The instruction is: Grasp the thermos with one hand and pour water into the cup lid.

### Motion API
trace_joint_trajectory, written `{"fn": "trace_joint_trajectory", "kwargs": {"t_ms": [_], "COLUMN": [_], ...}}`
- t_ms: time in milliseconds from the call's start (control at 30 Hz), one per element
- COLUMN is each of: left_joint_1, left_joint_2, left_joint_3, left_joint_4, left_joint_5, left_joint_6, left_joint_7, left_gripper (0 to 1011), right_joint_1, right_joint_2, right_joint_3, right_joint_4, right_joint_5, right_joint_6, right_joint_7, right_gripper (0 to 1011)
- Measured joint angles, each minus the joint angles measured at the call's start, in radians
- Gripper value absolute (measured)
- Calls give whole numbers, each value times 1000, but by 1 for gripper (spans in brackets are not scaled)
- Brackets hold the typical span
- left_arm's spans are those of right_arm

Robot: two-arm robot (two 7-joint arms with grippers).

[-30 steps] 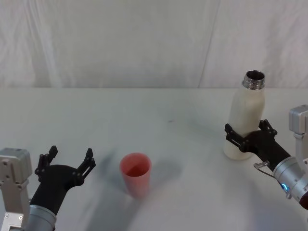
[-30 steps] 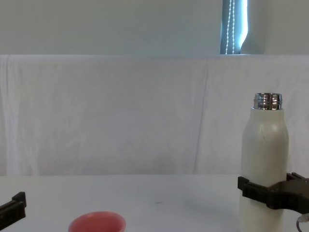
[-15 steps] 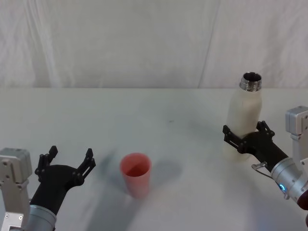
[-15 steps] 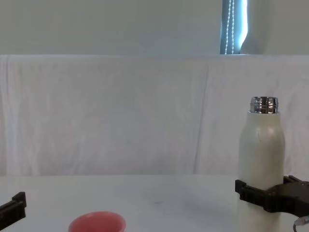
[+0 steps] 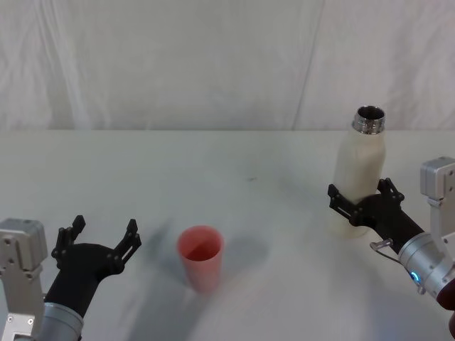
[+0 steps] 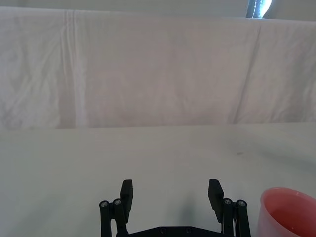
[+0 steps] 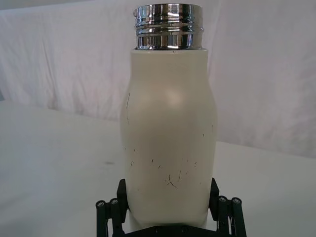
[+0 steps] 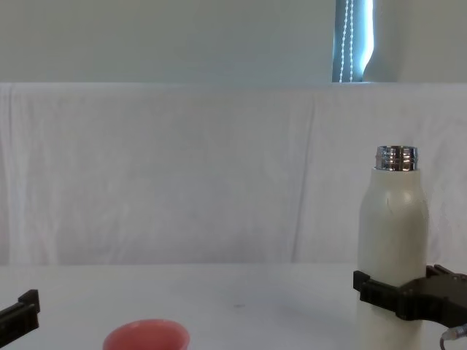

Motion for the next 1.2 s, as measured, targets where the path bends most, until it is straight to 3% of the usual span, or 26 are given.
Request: {"fn": "trace_joint_trajectory", "kwargs": {"t_ms": [1200], "left_joint_1": [0], "left_joint_2": [0], "left_joint_3": [0], "left_joint_4": [0], "left_joint_5": [0], "left_joint_6": [0], "left_joint_7": [0], "left_gripper": [1001], "right_joint_1": [-1], "right_joint_2": [1], "right_joint_3": [0], "right_joint_4": [-2], "right_joint_5": [0], "right_joint_6": [2], "right_joint_7": [1], "right_gripper": [1001]}}
